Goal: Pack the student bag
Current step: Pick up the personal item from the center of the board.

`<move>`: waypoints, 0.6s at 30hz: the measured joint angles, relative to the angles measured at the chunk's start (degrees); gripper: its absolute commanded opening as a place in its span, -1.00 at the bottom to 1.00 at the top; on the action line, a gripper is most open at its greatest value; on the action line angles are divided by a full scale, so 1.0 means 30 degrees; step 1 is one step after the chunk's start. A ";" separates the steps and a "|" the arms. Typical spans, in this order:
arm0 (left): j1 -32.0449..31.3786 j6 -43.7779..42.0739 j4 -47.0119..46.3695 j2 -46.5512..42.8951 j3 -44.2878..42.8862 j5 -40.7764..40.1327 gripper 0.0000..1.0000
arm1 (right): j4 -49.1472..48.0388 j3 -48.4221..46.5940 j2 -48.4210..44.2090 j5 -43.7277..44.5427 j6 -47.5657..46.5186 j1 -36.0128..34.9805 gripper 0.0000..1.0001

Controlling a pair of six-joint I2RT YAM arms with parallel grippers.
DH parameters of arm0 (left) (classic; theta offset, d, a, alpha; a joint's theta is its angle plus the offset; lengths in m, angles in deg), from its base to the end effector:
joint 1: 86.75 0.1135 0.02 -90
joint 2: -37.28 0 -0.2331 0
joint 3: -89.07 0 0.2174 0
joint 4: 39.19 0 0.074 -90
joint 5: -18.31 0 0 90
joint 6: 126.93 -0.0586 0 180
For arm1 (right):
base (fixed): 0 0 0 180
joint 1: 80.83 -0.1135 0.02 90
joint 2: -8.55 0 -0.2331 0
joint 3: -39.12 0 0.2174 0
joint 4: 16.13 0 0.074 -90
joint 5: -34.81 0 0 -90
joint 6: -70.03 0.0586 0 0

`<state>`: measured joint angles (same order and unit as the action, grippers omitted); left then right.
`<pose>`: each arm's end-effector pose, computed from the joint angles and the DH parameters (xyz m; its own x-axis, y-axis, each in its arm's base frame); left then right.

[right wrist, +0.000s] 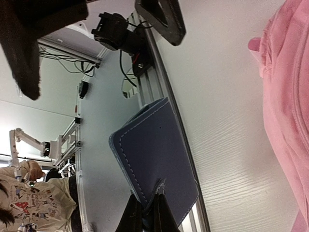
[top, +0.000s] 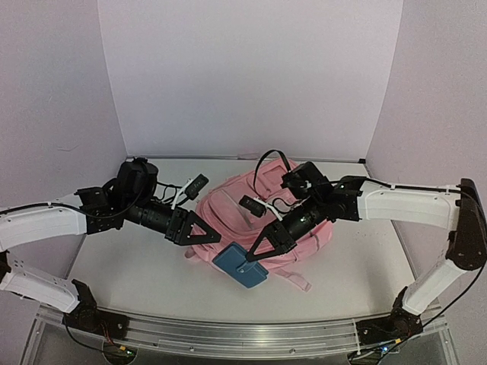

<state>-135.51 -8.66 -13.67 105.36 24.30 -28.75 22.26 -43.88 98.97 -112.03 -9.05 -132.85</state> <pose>0.1364 -0.2161 0.2608 -0.7270 0.3033 -0.6160 0.6808 0.2015 -0.7042 0.1528 0.2755 0.2425 -0.5830 -0.5783 -0.5707 -0.6923 -0.0140 0.7214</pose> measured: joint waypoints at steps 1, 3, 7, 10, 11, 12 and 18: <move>-0.0225 -0.0103 0.0014 0.0060 0.0000 -0.0204 0.80 | 0.0007 0.0000 -0.0002 -0.0641 0.0000 0.0093 -1.00; -0.0515 -0.0241 0.0024 0.0289 0.0000 -0.0370 0.76 | 0.0020 0.0000 -0.0002 -0.1586 -0.0005 0.0134 -1.00; -0.1031 -0.0423 0.0134 0.1286 -0.0159 -0.0283 0.55 | 0.0034 0.0000 0.0006 -0.3125 -0.0107 0.0218 -1.00; -0.1346 -0.0298 0.0156 0.1778 -0.0367 0.0153 0.44 | 0.0348 0.0000 0.0046 -0.3612 -0.0139 0.0331 -1.00; -0.1423 -0.0218 0.0121 0.1797 -0.0396 0.0262 0.42 | 0.0415 0.0000 0.0084 -0.3740 -0.0151 0.0412 -1.00; -0.1494 -0.0163 0.0109 0.1797 -0.0411 0.0375 0.41 | 0.0421 0.0000 0.0116 -0.3881 -0.0183 0.0510 -1.00; -0.1757 0.0528 -0.0030 0.1892 -0.0519 0.0956 0.50 | 0.0419 0.0007 0.0251 -0.4424 -0.0438 0.0902 -1.00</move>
<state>-140.78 -7.08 -13.76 111.03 22.75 -25.88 23.52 -43.86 99.72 -125.30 -10.37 -130.14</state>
